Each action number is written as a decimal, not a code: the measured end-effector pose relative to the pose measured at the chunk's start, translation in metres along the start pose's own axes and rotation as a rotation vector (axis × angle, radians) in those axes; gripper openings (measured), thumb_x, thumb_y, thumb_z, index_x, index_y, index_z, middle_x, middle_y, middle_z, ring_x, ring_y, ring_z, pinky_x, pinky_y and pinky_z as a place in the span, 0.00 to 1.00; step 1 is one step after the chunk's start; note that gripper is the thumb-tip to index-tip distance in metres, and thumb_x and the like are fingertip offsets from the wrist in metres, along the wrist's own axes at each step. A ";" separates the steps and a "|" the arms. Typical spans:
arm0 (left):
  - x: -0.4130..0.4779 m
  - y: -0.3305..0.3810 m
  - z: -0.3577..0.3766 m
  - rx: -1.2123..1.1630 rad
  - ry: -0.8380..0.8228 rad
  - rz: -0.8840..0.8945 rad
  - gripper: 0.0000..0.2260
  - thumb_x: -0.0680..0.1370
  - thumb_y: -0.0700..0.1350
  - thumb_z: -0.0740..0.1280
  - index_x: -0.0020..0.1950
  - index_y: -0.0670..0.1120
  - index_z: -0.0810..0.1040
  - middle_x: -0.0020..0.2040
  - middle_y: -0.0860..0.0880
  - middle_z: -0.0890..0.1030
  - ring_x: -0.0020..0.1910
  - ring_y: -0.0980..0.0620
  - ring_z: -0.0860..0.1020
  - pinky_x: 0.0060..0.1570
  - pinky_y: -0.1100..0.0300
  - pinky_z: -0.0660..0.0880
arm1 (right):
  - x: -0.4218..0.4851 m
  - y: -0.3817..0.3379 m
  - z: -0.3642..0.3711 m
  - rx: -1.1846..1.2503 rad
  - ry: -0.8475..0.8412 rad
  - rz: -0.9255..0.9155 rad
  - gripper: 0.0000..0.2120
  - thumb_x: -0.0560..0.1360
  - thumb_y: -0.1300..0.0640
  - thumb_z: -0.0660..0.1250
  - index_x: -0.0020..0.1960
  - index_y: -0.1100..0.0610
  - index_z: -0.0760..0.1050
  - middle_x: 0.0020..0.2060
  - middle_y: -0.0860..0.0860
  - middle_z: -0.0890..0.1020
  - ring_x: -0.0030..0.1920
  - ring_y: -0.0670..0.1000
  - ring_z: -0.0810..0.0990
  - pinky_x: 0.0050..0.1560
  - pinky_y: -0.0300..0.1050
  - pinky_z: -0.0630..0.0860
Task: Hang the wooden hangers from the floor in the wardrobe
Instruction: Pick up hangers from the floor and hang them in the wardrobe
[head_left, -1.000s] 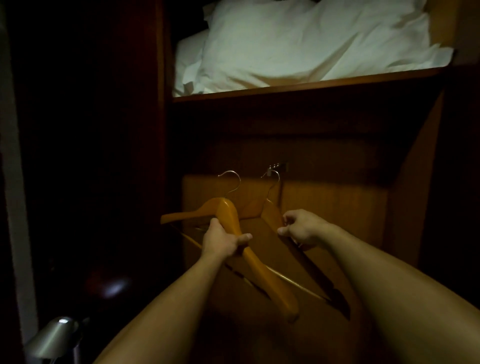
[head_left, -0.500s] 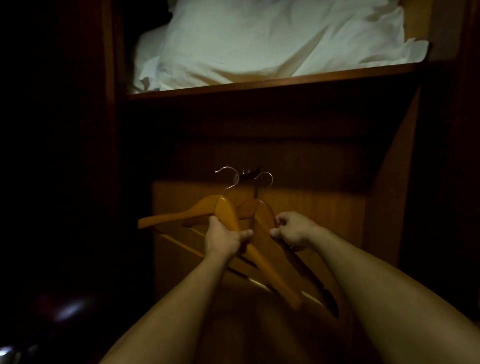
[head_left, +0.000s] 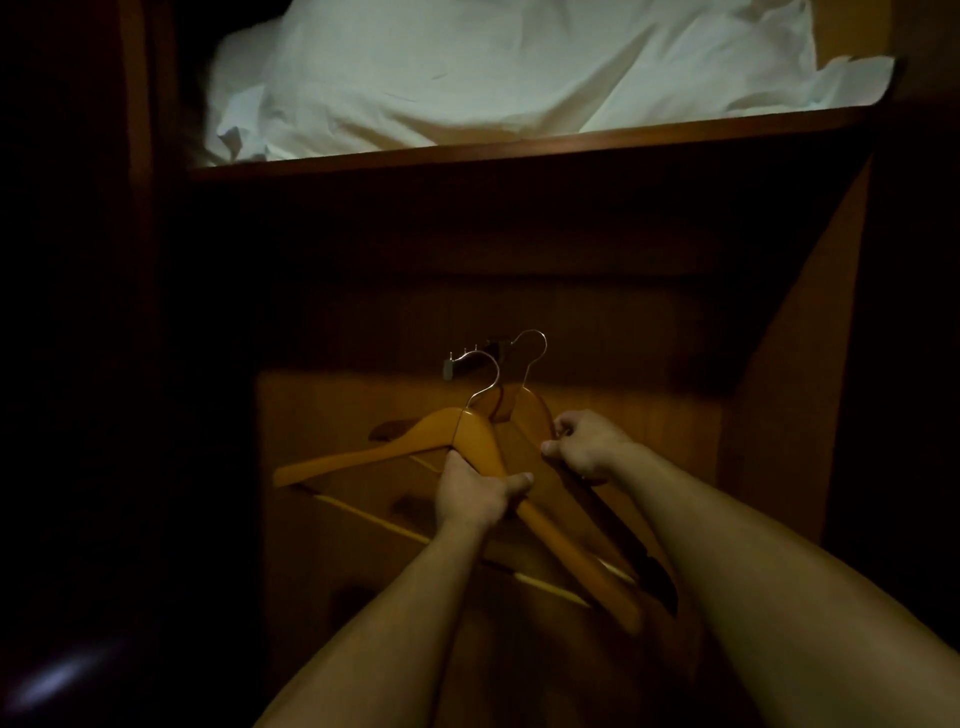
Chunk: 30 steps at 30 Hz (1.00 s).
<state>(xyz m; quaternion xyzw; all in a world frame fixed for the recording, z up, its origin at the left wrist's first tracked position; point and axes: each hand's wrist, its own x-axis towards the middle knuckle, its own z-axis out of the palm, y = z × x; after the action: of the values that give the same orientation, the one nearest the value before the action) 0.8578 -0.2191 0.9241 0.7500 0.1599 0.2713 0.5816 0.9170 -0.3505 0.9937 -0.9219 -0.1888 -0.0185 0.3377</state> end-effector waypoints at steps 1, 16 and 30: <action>0.003 -0.002 0.002 -0.008 -0.004 0.001 0.30 0.66 0.49 0.81 0.62 0.45 0.71 0.54 0.49 0.77 0.57 0.43 0.77 0.57 0.49 0.75 | 0.005 0.001 0.000 -0.003 0.013 0.006 0.05 0.80 0.54 0.65 0.53 0.54 0.74 0.48 0.52 0.79 0.53 0.56 0.80 0.54 0.51 0.77; 0.059 -0.011 0.050 -0.005 -0.097 0.082 0.29 0.66 0.54 0.79 0.62 0.48 0.72 0.55 0.49 0.80 0.55 0.46 0.78 0.52 0.52 0.75 | 0.072 0.005 0.016 0.086 0.177 0.085 0.09 0.80 0.55 0.66 0.58 0.57 0.77 0.52 0.54 0.81 0.56 0.55 0.80 0.58 0.51 0.76; 0.103 -0.012 0.077 0.073 -0.085 0.132 0.24 0.68 0.54 0.78 0.58 0.47 0.72 0.49 0.50 0.80 0.46 0.52 0.78 0.43 0.56 0.74 | 0.140 0.008 0.019 0.168 0.188 0.087 0.11 0.80 0.53 0.66 0.60 0.55 0.77 0.52 0.52 0.81 0.52 0.53 0.79 0.54 0.49 0.76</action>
<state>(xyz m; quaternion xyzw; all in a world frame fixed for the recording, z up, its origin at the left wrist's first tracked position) 0.9867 -0.2193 0.9212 0.7904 0.0950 0.2712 0.5411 1.0480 -0.2969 0.9970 -0.8918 -0.1171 -0.0745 0.4305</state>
